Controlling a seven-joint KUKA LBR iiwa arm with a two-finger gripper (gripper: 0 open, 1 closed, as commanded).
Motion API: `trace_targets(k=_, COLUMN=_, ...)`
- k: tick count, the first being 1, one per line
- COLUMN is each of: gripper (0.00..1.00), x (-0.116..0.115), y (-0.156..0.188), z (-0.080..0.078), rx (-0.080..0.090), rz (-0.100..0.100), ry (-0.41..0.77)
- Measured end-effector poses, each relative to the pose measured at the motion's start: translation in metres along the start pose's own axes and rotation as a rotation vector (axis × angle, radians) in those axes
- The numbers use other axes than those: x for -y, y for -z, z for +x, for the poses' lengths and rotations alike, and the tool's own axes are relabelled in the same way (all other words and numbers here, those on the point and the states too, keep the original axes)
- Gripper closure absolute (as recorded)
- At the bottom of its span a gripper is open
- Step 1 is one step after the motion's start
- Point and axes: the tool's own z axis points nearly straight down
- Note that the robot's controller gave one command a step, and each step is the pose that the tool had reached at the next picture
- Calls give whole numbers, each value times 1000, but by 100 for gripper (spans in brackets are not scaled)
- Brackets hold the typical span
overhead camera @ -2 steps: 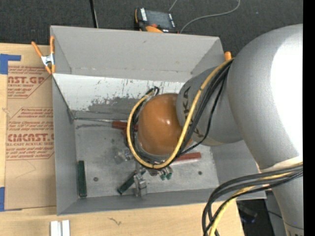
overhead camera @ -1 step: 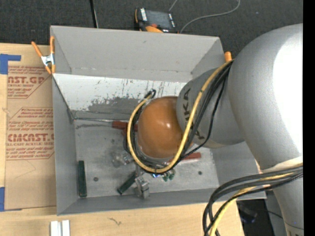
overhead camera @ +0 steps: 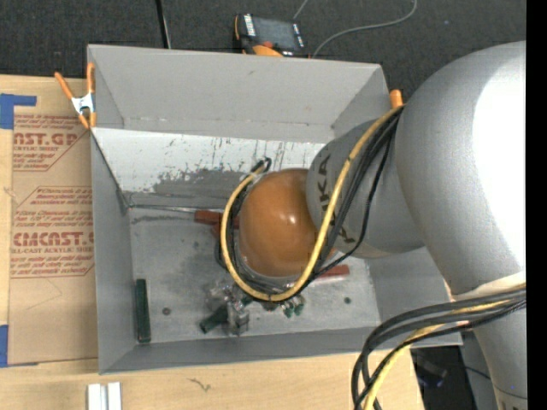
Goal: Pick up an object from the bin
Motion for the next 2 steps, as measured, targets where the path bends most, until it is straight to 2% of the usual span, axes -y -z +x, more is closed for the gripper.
trace_targets(k=1, gripper=100, x=-1, y=35, z=-1, rx=3, rz=2, ry=0)
trace_targets(k=2, gripper=100, x=-1, y=49, z=-2, rx=1, rz=1, ry=0)
